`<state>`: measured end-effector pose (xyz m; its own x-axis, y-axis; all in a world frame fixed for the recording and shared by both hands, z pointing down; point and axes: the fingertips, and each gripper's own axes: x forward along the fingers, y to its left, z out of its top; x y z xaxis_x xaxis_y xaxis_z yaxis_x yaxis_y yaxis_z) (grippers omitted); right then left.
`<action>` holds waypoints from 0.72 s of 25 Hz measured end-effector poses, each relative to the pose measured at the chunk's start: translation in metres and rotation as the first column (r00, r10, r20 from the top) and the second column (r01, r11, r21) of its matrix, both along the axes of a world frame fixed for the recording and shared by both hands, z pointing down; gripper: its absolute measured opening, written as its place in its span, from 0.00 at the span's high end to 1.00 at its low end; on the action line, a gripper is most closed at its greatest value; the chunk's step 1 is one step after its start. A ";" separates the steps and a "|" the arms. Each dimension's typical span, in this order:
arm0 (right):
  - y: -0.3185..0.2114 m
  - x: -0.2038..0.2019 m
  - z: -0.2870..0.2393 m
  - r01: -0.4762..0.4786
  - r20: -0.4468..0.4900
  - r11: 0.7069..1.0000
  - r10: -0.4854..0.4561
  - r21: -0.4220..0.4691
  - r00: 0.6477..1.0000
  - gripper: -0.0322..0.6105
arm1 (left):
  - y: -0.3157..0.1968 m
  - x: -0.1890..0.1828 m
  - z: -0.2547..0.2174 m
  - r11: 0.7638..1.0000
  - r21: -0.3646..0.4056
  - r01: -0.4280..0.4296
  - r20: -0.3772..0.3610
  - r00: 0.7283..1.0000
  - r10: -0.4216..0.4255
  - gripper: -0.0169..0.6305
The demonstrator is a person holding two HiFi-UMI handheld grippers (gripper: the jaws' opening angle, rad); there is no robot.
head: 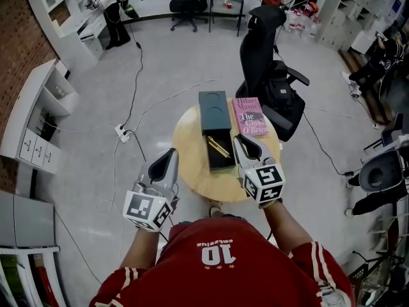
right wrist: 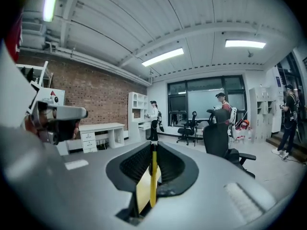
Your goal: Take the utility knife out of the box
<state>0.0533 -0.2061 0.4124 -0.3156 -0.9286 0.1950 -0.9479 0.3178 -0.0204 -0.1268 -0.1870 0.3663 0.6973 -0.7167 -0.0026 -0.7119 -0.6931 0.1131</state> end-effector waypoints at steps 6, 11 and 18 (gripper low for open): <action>0.037 0.006 -0.052 -0.020 0.015 0.993 0.019 0.119 1.000 0.89 | 0.003 0.014 -0.005 0.999 0.017 -0.040 -0.005 0.999 0.041 0.97; 0.059 0.012 -0.067 -0.044 0.036 0.988 0.039 0.149 0.999 0.89 | 0.010 0.024 -0.005 0.997 0.017 -0.081 -0.004 0.997 0.081 0.97; 0.081 0.022 -0.079 -0.105 0.078 0.979 0.093 0.175 0.993 0.89 | 0.017 0.036 -0.009 0.992 0.030 -0.123 -0.011 0.992 0.123 0.97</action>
<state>0.0751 -0.1247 0.3332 -0.2273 -0.9738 0.0044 -0.9731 0.2270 -0.0383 -0.0908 -0.1704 0.3572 0.7801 -0.6248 -0.0324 -0.6194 -0.7786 0.1001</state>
